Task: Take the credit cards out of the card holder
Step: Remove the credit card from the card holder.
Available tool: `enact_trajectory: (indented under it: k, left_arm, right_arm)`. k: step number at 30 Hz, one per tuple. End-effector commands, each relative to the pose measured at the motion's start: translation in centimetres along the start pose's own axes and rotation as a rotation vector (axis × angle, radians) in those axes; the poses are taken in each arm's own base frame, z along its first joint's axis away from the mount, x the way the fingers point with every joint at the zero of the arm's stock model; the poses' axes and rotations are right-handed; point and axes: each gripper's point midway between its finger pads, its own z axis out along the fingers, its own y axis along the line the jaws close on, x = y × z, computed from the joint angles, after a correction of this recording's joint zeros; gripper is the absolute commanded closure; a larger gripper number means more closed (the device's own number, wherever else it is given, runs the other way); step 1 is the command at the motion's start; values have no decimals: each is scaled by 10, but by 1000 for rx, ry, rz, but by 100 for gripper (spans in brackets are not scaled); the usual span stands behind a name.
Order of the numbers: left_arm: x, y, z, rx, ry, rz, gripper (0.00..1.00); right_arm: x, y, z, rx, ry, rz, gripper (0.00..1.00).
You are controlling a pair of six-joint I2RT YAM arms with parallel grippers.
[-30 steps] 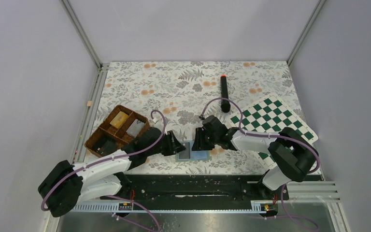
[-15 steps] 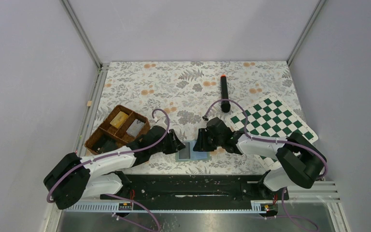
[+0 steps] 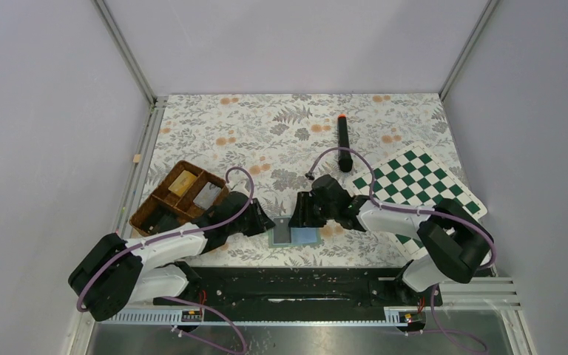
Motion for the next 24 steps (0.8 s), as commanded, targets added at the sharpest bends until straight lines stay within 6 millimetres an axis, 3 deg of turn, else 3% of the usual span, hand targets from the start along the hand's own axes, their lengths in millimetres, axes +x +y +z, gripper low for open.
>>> enact_trajectory:
  k: [1, 13, 16, 24]
  left_arm:
    - [0, 10, -3, -55, 5, 22, 80]
    - [7, 31, -3, -129, 15, 30, 81]
    - [5, 26, -2, -108, 10, 37, 81]
    - [15, 19, 7, -55, 55, 19, 83]
  right_arm:
    - [-7, 17, 6, -46, -4, -3, 51]
    - [2, 7, 28, -13, 31, 11, 55]
    - [5, 9, 30, -22, 41, 16, 64]
    - [14, -5, 38, 18, 47, 30, 67]
